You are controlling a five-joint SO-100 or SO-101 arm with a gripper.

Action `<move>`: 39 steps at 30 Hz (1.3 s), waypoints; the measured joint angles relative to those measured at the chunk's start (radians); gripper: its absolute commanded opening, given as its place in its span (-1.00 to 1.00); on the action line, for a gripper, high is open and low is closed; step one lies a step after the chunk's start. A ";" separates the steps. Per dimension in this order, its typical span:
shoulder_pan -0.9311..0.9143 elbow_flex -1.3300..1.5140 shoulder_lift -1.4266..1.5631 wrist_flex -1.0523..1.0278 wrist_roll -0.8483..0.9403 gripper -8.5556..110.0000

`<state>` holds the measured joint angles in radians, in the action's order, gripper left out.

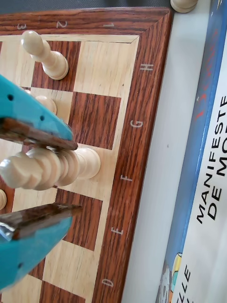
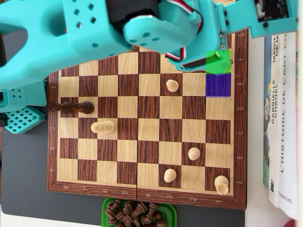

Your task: Play chess

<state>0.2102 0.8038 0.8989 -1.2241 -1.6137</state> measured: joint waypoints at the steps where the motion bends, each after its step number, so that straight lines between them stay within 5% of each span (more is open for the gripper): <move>1: -0.003 0.000 0.000 0.000 0.000 -0.57; 39: -0.003 0.043 0.118 0.005 0.000 -0.56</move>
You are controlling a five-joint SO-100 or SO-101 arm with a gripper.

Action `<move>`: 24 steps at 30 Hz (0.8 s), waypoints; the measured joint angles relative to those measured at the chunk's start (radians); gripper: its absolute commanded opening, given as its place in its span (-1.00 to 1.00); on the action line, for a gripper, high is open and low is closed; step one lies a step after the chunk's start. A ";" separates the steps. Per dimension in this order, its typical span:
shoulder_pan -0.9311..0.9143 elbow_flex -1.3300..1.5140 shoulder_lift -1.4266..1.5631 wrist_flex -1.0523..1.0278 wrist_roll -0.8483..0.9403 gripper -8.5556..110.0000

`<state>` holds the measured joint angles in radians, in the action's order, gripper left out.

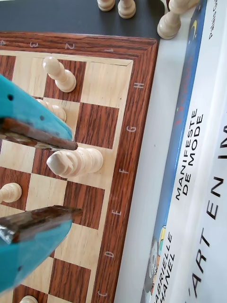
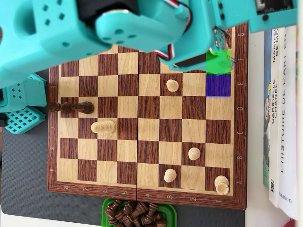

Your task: Play chess

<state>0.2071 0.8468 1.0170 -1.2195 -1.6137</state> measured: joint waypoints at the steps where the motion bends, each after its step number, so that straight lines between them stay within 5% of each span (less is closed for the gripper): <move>1: 0.000 0.000 0.002 0.000 0.000 -0.56; 24: -0.043 0.370 0.462 0.054 0.000 -0.56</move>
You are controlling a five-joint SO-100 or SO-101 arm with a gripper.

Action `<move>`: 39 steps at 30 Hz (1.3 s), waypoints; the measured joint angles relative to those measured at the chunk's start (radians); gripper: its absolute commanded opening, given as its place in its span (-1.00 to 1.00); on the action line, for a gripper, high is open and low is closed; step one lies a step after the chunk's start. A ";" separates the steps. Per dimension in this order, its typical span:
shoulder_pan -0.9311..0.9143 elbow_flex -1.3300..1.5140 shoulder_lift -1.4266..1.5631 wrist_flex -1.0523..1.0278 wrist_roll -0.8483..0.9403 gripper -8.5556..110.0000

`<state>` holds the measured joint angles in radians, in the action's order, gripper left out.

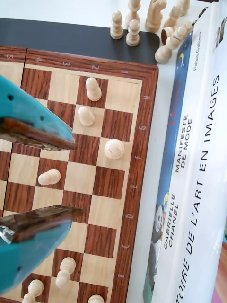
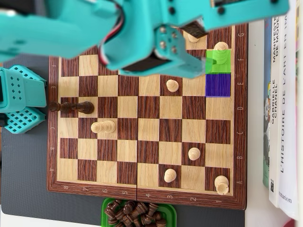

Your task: Play chess

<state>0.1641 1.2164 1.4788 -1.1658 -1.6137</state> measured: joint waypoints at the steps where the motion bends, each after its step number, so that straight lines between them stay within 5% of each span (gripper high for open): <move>1: -0.008 0.035 0.034 0.008 0.000 -0.56; 39: -0.255 1.370 1.463 0.144 0.000 -0.57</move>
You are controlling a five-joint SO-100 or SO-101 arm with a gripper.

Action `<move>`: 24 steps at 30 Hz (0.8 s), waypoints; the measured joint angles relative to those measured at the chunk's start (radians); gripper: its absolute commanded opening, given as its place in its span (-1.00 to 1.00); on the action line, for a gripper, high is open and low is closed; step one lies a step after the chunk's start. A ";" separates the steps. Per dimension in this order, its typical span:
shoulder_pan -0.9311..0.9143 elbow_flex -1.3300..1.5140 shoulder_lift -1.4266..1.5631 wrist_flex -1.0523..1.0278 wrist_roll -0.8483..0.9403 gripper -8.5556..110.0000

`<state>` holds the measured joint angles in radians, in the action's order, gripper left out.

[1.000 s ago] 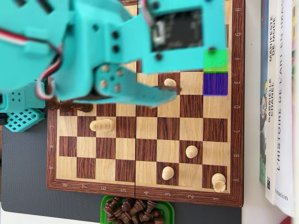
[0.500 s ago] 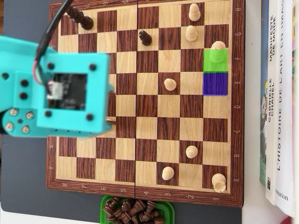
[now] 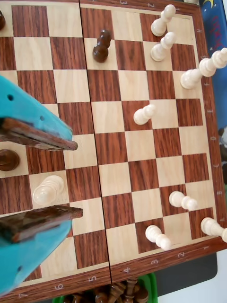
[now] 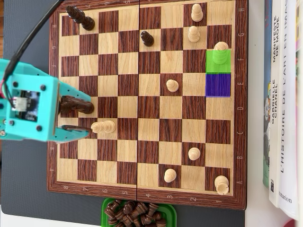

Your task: Play chess

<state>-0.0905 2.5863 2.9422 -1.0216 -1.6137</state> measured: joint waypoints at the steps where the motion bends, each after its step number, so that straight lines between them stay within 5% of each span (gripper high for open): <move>1: 0.000 0.040 0.025 0.026 0.000 -0.57; 24: 0.074 0.546 0.385 1.020 0.000 -0.57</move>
<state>-0.0169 3.1324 3.3272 -0.0015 -1.6137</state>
